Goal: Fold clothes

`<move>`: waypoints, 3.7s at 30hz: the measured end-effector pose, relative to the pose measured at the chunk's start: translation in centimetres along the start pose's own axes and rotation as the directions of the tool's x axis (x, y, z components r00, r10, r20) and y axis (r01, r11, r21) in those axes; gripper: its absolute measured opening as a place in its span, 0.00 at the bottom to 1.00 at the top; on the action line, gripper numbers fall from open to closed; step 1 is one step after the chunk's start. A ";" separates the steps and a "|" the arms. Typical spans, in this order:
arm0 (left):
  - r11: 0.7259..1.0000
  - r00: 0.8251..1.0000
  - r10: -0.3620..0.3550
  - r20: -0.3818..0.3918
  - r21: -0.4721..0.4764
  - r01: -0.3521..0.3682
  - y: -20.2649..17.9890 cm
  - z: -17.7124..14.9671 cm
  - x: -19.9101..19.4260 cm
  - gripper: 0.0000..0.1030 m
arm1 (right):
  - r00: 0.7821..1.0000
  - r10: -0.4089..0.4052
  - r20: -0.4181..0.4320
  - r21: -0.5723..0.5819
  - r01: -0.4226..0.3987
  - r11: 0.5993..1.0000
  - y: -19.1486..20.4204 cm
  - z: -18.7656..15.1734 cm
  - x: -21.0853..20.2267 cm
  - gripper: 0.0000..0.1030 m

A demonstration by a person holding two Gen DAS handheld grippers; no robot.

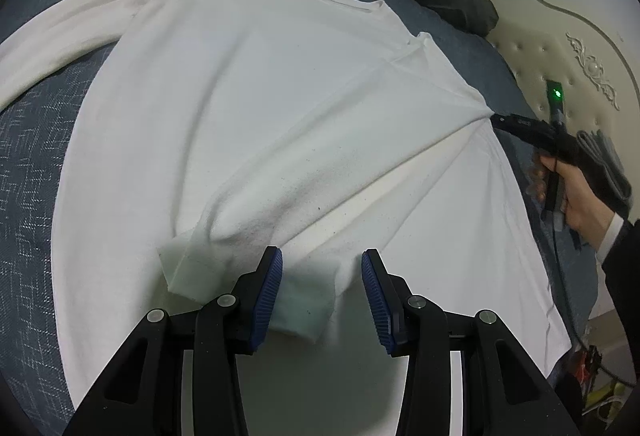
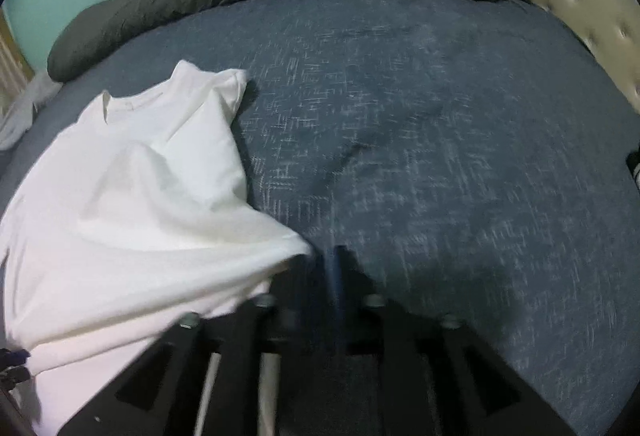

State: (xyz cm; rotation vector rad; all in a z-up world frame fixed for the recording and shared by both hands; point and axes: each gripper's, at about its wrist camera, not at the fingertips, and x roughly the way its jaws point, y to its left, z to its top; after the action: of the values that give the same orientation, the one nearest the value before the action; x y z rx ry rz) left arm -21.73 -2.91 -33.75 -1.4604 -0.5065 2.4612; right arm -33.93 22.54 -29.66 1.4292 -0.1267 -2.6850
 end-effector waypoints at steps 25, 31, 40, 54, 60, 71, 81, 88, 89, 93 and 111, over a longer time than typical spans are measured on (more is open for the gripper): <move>1.000 1.000 -0.002 -0.004 -0.007 0.002 -0.2 0.4 0.2 0.44 | 0.982 0.188 0.029 0.144 -0.190 0.971 -1.0 -1.8 -1.8 0.00; 1.000 1.000 -0.004 -0.005 -0.007 0.004 -0.3 0.4 0.1 0.44 | 0.974 0.226 -0.007 0.143 -0.222 0.964 0.3 -2.2 -0.9 0.25; 1.000 1.000 -0.009 -0.007 -0.010 0.009 -0.2 0.4 0.1 0.44 | 0.972 0.232 0.022 0.135 -0.233 0.963 0.1 -2.9 -1.0 0.03; 1.000 1.000 -0.006 -0.011 -0.008 0.006 -0.1 0.6 0.1 0.44 | 0.960 0.280 -0.022 0.355 -0.255 0.899 -2.9 -3.7 0.8 0.02; 1.000 1.000 -0.006 -0.010 -0.007 0.006 -0.2 0.7 0.2 0.44 | 0.974 0.226 0.007 0.337 -0.215 0.917 -3.6 -3.2 -0.5 0.08; 1.000 1.000 -0.006 -0.010 -0.005 0.006 -0.1 0.4 0.1 0.44 | 0.985 0.167 0.039 0.249 -0.171 0.953 -2.4 -2.1 0.6 0.23; 1.000 1.000 -0.001 -0.012 0.002 0.001 -0.2 0.1 0.1 0.44 | 0.984 0.152 0.095 0.203 -0.169 0.964 -1.6 -0.8 0.5 0.02; 1.000 1.000 0.004 -0.015 0.002 -0.004 -0.2 0.2 0.3 0.44 | 0.994 -0.069 0.088 0.144 0.056 0.988 -1.5 0.0 -0.1 0.00; 1.000 1.000 0.002 -0.015 0.001 -0.002 -0.2 0.2 0.2 0.44 | 0.993 -0.095 0.077 0.167 0.081 0.983 -2.2 0.1 0.1 0.00; 1.000 1.000 0.001 -0.016 -0.002 -0.001 -0.2 0.2 0.4 0.44 | 0.994 0.035 0.100 0.201 -0.055 0.978 -3.4 0.1 0.0 0.00; 1.000 1.000 -0.003 -0.015 -0.014 0.003 -0.3 0.3 0.6 0.45 | 0.988 0.135 0.069 0.076 -0.140 0.987 -0.6 -1.4 1.5 0.30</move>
State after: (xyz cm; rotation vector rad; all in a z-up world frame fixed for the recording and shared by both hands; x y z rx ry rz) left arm -22.26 -2.47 -33.93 -1.4812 -0.5231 2.4470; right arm -33.64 22.87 -31.78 1.3033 -0.3301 -2.6407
